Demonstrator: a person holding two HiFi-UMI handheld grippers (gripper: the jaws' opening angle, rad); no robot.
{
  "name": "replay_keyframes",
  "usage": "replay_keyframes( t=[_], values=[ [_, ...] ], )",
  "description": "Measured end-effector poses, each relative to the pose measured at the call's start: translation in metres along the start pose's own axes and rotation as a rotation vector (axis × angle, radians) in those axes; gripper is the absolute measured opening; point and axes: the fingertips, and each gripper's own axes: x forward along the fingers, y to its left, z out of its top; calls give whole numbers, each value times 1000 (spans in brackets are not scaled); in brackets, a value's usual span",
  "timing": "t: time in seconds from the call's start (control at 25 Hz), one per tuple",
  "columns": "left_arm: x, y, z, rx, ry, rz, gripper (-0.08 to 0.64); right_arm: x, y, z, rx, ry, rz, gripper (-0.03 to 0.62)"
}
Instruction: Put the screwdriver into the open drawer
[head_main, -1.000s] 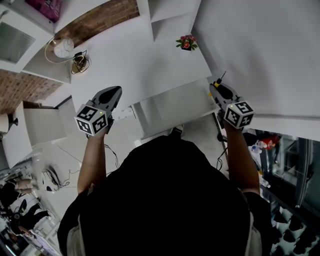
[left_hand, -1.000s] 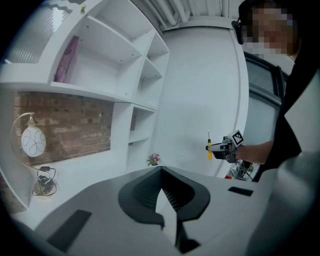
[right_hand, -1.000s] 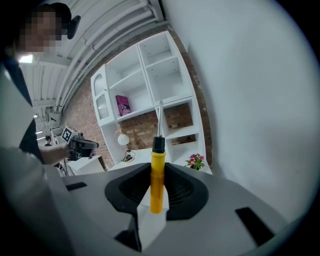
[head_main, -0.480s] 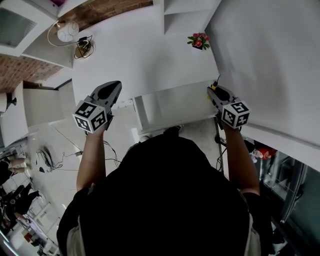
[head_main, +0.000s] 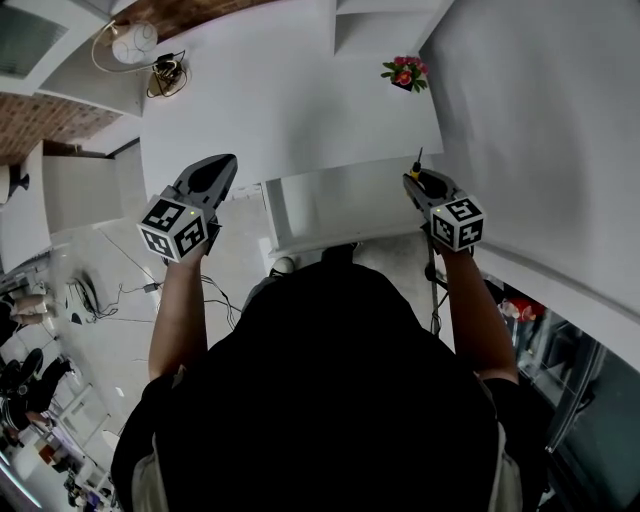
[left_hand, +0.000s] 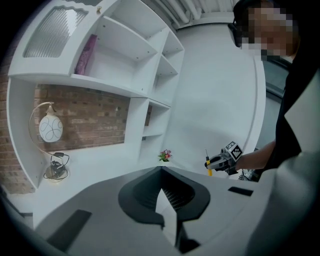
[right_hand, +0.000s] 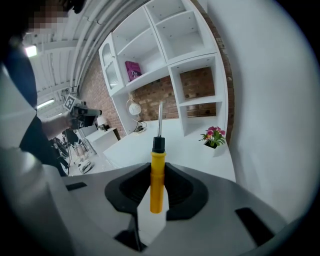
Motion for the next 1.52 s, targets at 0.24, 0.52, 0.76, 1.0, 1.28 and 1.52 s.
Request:
replay_keyframes(
  t=[0.24, 0.52, 0.76, 1.0, 1.28, 1.52],
  values=[
    [-2, 2, -12, -20, 12, 24, 17, 12, -2, -16, -58, 46, 8, 94],
    [-1, 0, -26, -40, 32, 36, 17, 32, -3, -41, -57, 106, 47, 94],
    [3, 1, -35, -54, 36, 52, 17, 47, -7, -58, -72, 144, 72, 94],
    [5, 1, -46, -71, 41, 58, 16, 61, -2, -80, -91, 200, 100, 94],
    [6, 2, -56, -89, 54, 67, 15, 79, 2, -100, -120, 253, 129, 94],
    [8, 3, -64, -97, 62, 78, 17, 93, 3, -120, -156, 301, 155, 94]
  ],
)
